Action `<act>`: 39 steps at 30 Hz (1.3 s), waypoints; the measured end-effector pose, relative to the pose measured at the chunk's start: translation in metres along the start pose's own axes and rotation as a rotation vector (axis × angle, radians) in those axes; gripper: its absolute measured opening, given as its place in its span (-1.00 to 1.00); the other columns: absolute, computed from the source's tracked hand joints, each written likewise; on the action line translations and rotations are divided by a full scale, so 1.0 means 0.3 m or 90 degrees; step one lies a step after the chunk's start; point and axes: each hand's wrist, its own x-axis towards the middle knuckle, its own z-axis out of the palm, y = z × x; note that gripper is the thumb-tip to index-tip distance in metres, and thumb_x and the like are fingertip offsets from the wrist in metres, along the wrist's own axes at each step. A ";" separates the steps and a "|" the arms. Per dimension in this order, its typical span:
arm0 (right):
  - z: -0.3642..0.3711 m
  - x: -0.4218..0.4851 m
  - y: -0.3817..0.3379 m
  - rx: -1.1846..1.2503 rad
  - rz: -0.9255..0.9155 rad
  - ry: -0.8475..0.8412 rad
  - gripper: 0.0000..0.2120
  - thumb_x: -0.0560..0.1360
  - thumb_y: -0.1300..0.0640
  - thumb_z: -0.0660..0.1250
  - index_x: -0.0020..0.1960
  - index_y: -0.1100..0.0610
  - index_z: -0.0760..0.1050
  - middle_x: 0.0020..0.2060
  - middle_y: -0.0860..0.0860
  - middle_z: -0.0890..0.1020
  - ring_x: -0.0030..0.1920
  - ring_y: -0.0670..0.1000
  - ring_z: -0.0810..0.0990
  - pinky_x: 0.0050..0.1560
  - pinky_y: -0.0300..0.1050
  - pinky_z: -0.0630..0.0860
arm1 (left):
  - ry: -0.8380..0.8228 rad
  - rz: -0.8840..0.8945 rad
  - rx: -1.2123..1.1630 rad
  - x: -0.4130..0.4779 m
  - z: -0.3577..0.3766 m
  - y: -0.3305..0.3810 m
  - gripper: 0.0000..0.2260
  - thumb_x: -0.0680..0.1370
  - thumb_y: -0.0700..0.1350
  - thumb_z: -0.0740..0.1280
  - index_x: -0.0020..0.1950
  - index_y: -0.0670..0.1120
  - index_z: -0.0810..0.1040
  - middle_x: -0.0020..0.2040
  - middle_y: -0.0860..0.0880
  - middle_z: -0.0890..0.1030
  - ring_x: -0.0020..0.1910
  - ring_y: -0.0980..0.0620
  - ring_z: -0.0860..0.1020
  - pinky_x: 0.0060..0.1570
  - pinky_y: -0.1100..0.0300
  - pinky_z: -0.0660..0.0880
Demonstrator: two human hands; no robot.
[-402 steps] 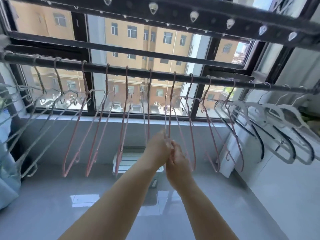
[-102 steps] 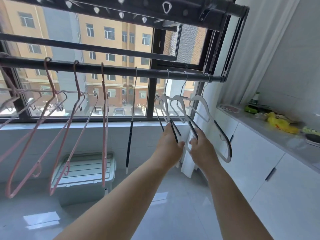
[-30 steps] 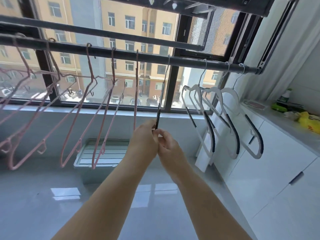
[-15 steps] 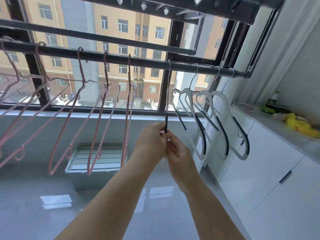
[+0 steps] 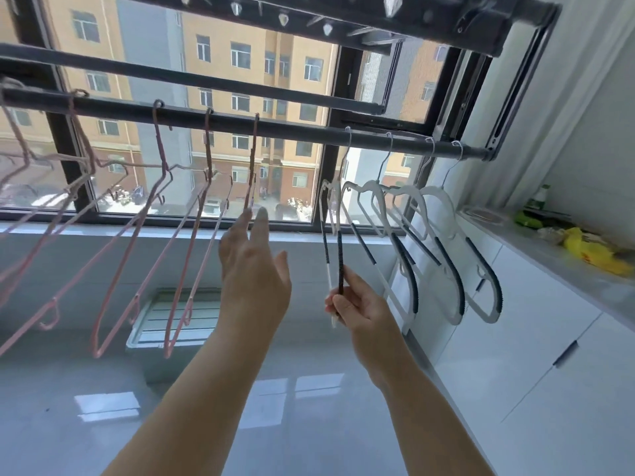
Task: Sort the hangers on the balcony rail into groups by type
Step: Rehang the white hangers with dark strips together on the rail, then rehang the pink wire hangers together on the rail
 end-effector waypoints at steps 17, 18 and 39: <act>0.091 -0.060 -0.029 -0.276 -0.224 0.177 -0.61 0.51 0.02 0.11 0.31 0.06 0.36 0.15 -0.16 0.36 0.25 -0.11 0.38 0.33 -0.22 0.31 | -0.181 -0.180 -0.371 -0.016 -0.004 -0.119 -0.59 0.54 -0.37 0.18 0.38 -0.19 0.30 0.01 -0.01 0.57 -0.11 0.10 0.53 -0.24 0.34 0.52; 0.111 -0.071 -0.031 -0.295 -0.235 0.141 -0.62 0.52 0.04 0.11 0.32 0.07 0.35 0.14 -0.17 0.37 0.25 -0.11 0.39 0.33 -0.20 0.33 | -0.188 -0.181 -0.397 -0.017 -0.003 -0.115 -0.59 0.52 -0.37 0.21 0.37 -0.19 0.31 -0.03 0.01 0.59 -0.12 0.12 0.54 -0.26 0.37 0.54; 0.196 -0.094 0.021 -0.172 -0.079 -0.018 -0.52 0.55 0.26 0.14 0.43 -0.01 0.21 -0.12 -0.11 0.64 -0.04 -0.23 0.59 0.03 -0.40 0.48 | -0.259 -0.213 -0.455 -0.012 0.002 -0.083 -0.58 0.51 -0.36 0.25 0.35 -0.15 0.35 -0.05 -0.02 0.61 -0.16 0.07 0.57 -0.38 0.46 0.51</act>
